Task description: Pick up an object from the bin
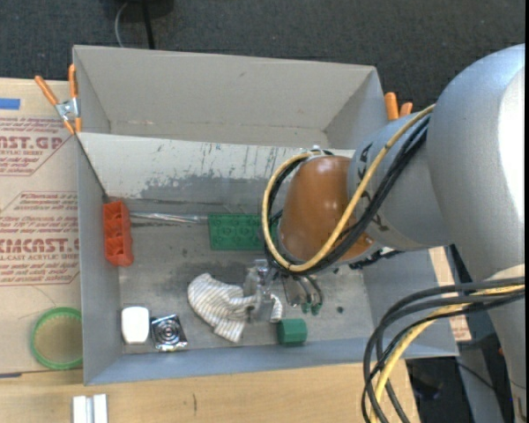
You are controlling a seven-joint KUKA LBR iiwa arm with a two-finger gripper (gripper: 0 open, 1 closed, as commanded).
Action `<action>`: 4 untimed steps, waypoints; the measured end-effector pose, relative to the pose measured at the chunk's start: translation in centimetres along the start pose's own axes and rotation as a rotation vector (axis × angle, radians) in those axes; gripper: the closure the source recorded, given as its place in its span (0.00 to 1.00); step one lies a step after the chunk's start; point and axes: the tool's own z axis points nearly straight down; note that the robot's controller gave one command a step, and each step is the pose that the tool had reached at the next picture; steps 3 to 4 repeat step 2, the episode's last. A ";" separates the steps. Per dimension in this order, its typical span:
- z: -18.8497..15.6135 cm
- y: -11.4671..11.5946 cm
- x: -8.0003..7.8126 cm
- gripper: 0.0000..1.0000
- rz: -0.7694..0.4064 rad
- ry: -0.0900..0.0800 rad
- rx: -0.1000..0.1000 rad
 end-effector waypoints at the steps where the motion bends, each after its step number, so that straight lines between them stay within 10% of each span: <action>1: -0.1 0.0 0.0 1.00 0.000 0.000 0.000; 4: -0.3 0.0 0.0 1.00 0.000 0.000 0.000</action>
Offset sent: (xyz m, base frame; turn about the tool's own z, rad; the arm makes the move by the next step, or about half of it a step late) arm 0.0000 0.0001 0.0031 0.0000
